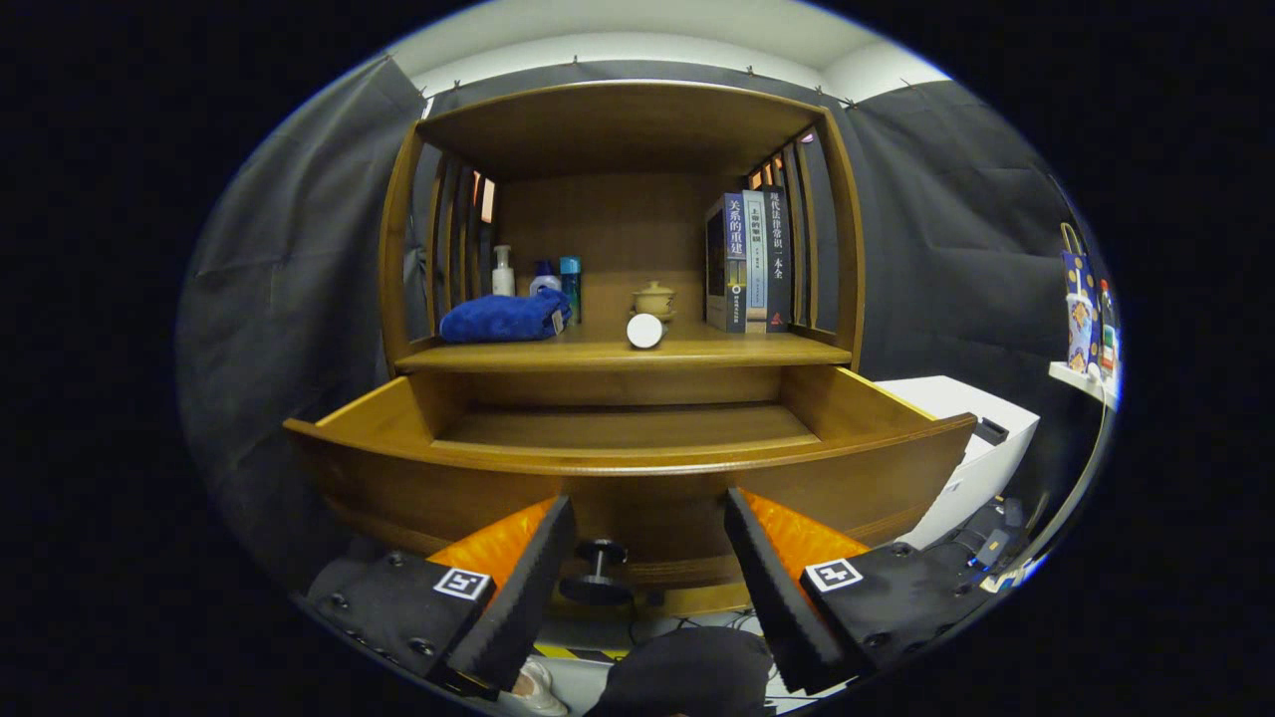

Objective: Pull open the drawer, take out the items inside it, and place them on the countertop above the cabinet.

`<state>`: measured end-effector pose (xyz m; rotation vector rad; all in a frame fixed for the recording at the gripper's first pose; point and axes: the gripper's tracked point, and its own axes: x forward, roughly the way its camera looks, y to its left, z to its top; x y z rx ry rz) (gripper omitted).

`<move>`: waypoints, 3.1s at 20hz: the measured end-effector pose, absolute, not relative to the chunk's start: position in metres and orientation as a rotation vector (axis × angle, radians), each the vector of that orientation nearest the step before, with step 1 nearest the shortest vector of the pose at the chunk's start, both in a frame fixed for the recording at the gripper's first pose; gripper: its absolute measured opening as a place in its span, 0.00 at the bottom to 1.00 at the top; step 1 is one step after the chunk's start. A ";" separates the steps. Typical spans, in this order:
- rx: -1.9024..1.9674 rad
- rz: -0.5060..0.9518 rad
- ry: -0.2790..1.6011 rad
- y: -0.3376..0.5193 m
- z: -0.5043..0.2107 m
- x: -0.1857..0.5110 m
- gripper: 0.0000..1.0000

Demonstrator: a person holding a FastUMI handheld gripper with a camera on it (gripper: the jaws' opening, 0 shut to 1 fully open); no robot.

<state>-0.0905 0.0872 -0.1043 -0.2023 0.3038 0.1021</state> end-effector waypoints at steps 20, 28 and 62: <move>-0.216 0.102 0.312 0.100 -0.108 0.008 0.98; -0.228 0.103 0.323 0.107 -0.112 0.044 0.98; -0.111 0.116 0.086 0.145 0.126 0.013 1.00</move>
